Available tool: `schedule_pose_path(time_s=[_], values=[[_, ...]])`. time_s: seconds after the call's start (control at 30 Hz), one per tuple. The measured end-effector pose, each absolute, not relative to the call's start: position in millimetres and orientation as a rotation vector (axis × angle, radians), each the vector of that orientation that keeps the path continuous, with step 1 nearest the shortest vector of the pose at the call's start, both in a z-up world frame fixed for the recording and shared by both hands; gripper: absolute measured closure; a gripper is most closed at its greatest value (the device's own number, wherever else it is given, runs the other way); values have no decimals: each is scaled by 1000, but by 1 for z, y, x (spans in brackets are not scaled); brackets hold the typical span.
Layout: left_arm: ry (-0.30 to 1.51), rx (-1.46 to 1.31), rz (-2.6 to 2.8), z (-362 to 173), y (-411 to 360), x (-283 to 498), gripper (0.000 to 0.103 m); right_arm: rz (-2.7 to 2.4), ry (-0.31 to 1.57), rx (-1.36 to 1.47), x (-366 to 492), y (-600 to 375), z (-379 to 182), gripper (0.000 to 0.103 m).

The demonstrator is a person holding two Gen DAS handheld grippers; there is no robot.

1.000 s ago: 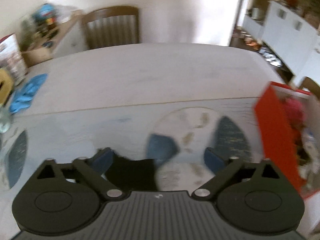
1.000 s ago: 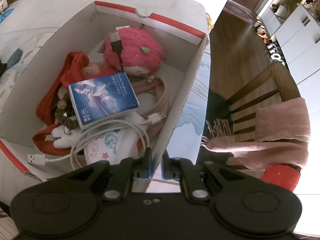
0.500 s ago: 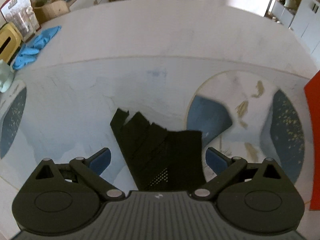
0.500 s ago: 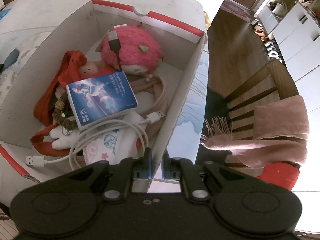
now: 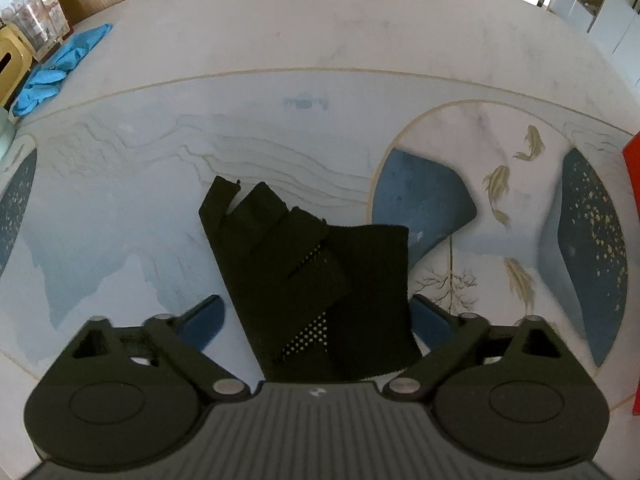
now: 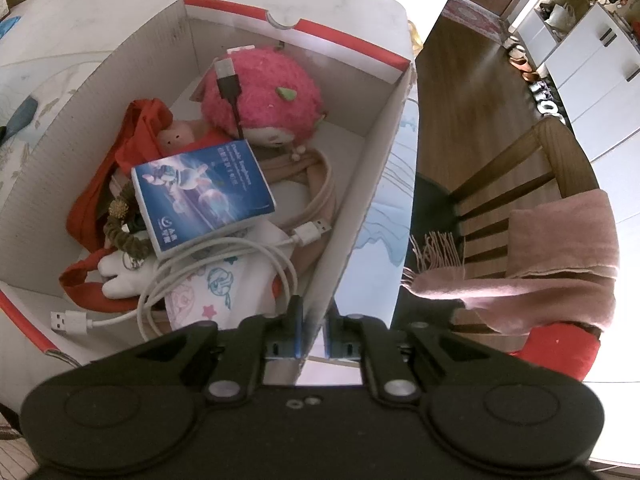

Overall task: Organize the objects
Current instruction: 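Move the left tool back to the black gloves on the table, then grasp the black dotted gloves with the left gripper and lift, then carry the black gloves with the left gripper over the box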

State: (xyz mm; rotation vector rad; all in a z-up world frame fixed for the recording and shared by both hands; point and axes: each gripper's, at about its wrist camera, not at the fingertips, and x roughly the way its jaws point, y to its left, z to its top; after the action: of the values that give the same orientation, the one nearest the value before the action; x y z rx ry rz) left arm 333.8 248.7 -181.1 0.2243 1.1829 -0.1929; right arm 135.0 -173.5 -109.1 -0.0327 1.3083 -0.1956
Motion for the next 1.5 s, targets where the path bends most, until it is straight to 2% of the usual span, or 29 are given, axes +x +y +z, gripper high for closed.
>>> schedule_pose_path(time_s=[0.07,0.17,0.23,0.3,0.4,0.5,0.77,1.2,1.5], values=[[1187,204,-196,-182,250,333,16,-195,1309,-33,135,-173,-109,95],[1178,188,-192,-182,252,332,27,-194,1309,-36,136,-174,-109,95],[1164,184,-183,-179,253,330,44,-194,1309,-38,136,-173,-109,95],[1157,173,-190,-177,254,328,68,-194,1309,-38,136,-173,-110,95],[1150,158,-196,-173,256,326,85,-194,1309,-39,136,-173,-110,95],[1141,154,-208,-166,253,325,88,-193,1309,-39,136,-173,-110,95],[1101,194,-296,-131,230,309,89,-194,1309,-38,136,-173,-110,95],[994,297,-661,-48,120,252,89,-189,1304,-41,138,-172,-110,95],[942,422,-860,-32,41,219,89,-186,1300,-49,138,-171,-111,95]])
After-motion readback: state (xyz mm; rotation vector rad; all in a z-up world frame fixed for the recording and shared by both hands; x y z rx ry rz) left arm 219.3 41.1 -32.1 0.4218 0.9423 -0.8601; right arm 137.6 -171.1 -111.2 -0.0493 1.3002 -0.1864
